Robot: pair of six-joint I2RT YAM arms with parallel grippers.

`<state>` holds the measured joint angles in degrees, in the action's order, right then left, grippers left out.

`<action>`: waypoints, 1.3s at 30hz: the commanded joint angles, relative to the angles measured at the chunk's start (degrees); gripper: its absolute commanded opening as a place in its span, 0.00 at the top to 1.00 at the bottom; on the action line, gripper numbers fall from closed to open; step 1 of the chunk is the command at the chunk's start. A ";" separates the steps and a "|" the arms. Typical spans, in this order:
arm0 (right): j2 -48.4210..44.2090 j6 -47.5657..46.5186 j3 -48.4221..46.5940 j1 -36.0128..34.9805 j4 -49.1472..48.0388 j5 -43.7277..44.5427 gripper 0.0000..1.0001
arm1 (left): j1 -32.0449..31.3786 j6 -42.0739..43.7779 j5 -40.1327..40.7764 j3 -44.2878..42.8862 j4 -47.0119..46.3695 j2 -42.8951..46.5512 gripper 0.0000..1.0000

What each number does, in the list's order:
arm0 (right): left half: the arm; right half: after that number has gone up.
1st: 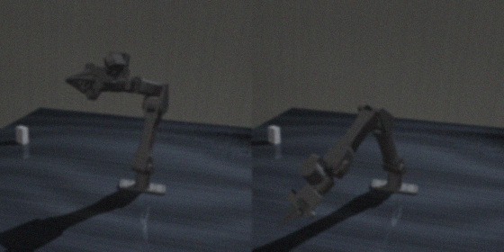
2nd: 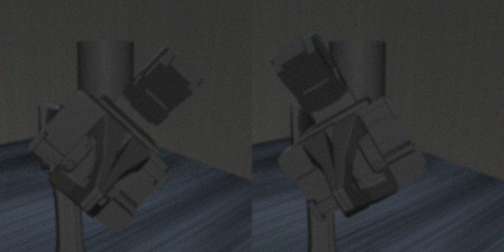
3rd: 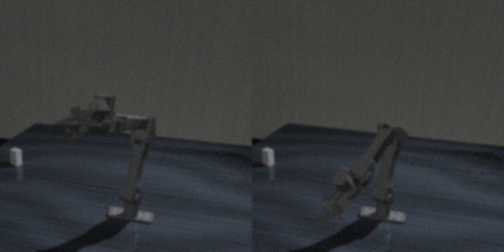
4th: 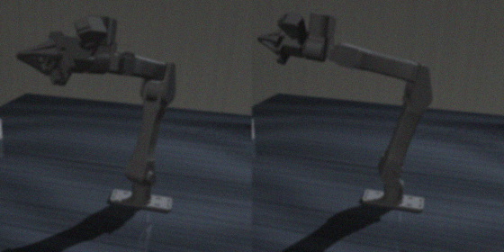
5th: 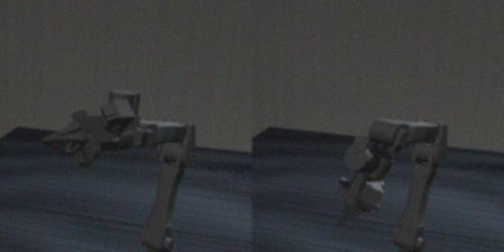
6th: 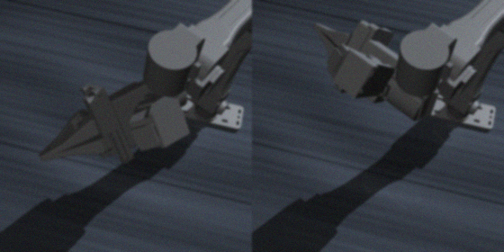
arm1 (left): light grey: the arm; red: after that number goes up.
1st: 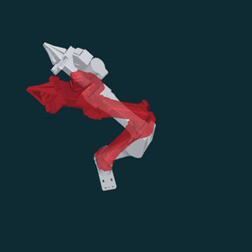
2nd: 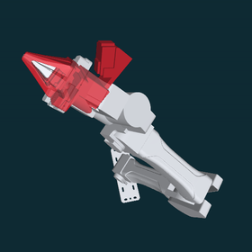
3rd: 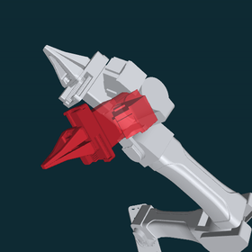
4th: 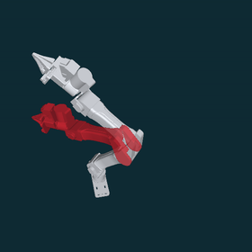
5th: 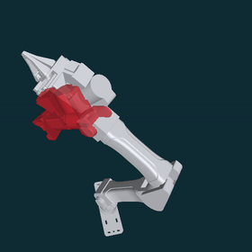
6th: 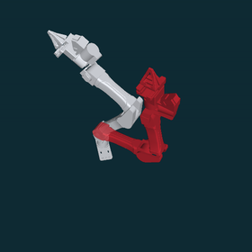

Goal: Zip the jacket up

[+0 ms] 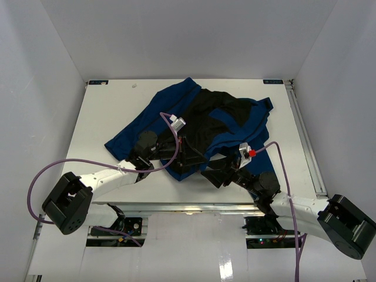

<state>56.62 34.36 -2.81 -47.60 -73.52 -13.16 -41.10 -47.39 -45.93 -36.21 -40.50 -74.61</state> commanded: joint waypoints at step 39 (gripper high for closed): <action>3.54 -0.36 -5.66 -0.55 -13.10 -2.43 0.87 | -1.17 0.17 -1.81 1.11 -3.77 2.73 1.00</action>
<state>59.26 34.62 -6.68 -48.15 -74.25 -14.83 -41.74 -47.08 -45.86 -35.42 -41.69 -74.30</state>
